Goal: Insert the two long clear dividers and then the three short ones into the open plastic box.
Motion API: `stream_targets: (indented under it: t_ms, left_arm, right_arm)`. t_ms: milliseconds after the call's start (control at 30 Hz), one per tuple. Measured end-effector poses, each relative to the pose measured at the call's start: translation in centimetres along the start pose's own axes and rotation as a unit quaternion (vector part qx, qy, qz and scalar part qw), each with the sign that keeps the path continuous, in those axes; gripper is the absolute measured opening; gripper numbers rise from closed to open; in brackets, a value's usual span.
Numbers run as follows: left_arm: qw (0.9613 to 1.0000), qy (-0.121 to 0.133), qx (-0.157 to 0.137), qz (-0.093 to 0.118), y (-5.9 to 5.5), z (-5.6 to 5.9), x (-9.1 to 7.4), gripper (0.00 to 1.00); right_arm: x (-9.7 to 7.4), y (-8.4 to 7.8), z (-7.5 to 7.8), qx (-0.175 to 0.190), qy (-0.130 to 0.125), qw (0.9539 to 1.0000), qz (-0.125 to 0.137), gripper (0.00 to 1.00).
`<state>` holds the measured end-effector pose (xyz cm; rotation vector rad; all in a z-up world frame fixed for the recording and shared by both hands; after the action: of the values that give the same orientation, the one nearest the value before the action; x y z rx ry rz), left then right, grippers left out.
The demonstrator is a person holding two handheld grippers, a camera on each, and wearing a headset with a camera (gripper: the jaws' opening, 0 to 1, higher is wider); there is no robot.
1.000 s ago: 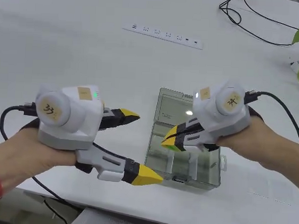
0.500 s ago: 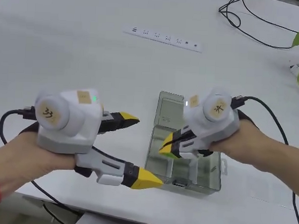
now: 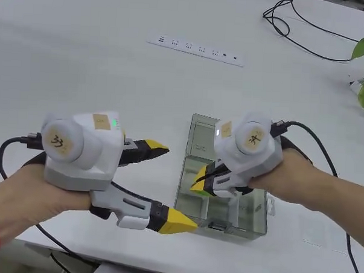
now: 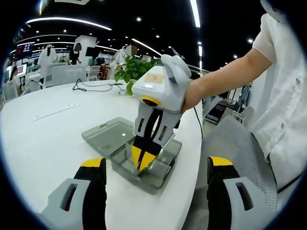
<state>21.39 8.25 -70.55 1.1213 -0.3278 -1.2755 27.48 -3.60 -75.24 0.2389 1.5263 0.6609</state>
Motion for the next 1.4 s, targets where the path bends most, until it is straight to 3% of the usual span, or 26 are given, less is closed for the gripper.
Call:
stream_targets:
  t_ms: [933,1400]
  left_arm:
    - [1.0,0.0,0.004,0.002,0.46,0.42,0.19,0.88]
    - [1.0,0.0,0.007,0.007,0.63,0.52,0.1,0.88]
  right_arm:
    - [0.21,0.12,-0.3,-0.009,-0.021,0.9996,-0.016,0.01]
    - [0.3,0.32,-0.28,-0.012,-0.017,0.9993,-0.031,0.01]
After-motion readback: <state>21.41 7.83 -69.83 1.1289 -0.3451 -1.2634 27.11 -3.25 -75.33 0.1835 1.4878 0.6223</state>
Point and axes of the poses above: the centre of the closed fingertips' face, and the gripper's own axes: x roughly forward along the fingers, z roughly to its right, y roughly out of its top, the point moved 8 cm from there along -x, roughly backward along the fingers, and after that the axes turned 15 degrees about -x, right-handed, at the moved point
